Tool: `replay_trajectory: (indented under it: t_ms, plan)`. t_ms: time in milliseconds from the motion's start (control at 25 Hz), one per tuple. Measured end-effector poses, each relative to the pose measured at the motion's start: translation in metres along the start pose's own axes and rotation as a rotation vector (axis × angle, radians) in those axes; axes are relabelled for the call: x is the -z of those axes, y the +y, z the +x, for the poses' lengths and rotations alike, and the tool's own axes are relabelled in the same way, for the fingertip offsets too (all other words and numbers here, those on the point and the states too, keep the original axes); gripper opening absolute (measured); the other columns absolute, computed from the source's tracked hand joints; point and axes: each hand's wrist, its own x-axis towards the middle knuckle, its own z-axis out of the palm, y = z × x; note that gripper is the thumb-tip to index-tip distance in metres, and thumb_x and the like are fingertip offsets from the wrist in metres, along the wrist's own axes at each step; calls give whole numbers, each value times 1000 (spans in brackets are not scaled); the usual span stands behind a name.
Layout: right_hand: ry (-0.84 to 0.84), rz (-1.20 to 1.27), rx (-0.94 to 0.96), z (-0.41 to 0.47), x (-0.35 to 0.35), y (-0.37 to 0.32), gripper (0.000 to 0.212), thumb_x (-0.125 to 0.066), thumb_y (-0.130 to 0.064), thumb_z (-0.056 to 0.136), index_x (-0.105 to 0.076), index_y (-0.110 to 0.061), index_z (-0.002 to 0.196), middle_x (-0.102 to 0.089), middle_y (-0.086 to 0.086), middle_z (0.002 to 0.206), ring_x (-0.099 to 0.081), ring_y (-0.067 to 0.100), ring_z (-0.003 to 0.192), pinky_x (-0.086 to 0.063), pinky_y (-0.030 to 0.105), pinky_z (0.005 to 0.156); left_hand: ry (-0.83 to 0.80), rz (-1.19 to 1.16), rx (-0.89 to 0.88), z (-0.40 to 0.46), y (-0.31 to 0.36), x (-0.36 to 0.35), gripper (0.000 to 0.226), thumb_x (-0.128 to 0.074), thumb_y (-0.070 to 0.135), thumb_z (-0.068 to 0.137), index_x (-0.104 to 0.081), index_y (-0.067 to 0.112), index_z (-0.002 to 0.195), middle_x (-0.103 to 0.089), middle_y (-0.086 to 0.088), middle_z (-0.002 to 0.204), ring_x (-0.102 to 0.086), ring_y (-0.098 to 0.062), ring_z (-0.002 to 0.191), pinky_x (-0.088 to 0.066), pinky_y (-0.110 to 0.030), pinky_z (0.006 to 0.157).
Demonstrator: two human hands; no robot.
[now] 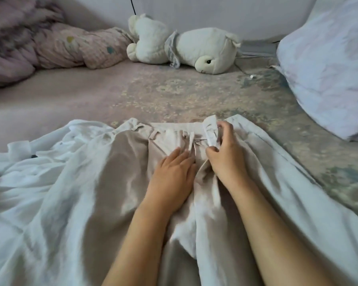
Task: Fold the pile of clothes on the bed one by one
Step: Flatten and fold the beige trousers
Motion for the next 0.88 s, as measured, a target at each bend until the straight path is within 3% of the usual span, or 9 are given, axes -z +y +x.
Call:
replay_trajectory:
  t_ms: [120,240,320,440,520,600,720,800,880]
  plan:
    - [-80,-480,196,3,9,10,60,-65,-3,77,-49,-25,131,-32,14,145,-30,34,133,-34,47,105,50,-50,47,-10,2,-4,70,-14,59,87,-38,24,144,-33,7,152,-17,-9,144,-12,-29,116]
    - [-78,-575,434,3,16,5,32,-75,6,61,-73,-20,81,-49,13,138,-31,39,135,-23,55,109,54,-80,95,-10,4,1,74,-47,54,90,-20,20,150,-26,7,155,-17,-6,143,-8,-28,117]
    - [-270,-612,402,-2,23,-9,28,-74,-2,67,-72,-30,69,-61,-2,124,-25,22,136,-3,48,112,29,-102,95,-13,5,1,84,-51,55,86,-11,19,151,-17,9,157,-11,-1,143,0,-25,116]
    - [-518,-619,231,-9,33,-22,21,-60,-20,82,-68,-40,81,-57,-10,122,-12,5,129,16,50,110,6,-138,97,-16,3,-2,91,-56,55,83,-6,20,152,-14,10,158,-7,2,143,6,-22,114]
    - [-571,-578,179,-10,36,-25,13,-61,-29,82,-65,-40,76,-59,-10,117,-14,5,122,10,52,111,10,-198,96,-16,3,1,94,-59,54,82,-6,20,152,-18,11,157,-8,3,142,6,-22,115]
    - [-538,-527,223,-10,39,-29,19,-67,-34,79,-58,-41,63,-60,-11,110,-20,6,112,-8,43,111,-2,-225,96,-18,4,2,96,-59,54,81,-4,22,152,-17,12,157,-7,5,142,6,-21,116]
    - [-619,-366,231,-10,37,-34,16,-71,-22,78,-69,-36,70,-65,-4,96,-41,8,99,-32,23,87,-26,-209,99,-19,5,3,99,-61,54,79,-2,20,152,-10,11,158,-2,5,142,9,-21,115]
    - [-741,-291,148,-9,36,-27,15,-68,-12,80,-71,-25,72,-69,2,82,-60,16,86,-42,26,72,-70,-161,91,-17,4,5,108,-63,60,76,2,18,152,-2,10,159,3,4,142,11,-23,115]
    - [-783,-212,96,-12,36,-18,13,-70,-13,81,-70,-23,71,-67,-1,76,-63,16,79,-45,28,71,-132,-69,89,-20,8,7,112,-60,63,76,8,17,151,5,10,159,9,1,143,13,-27,116]
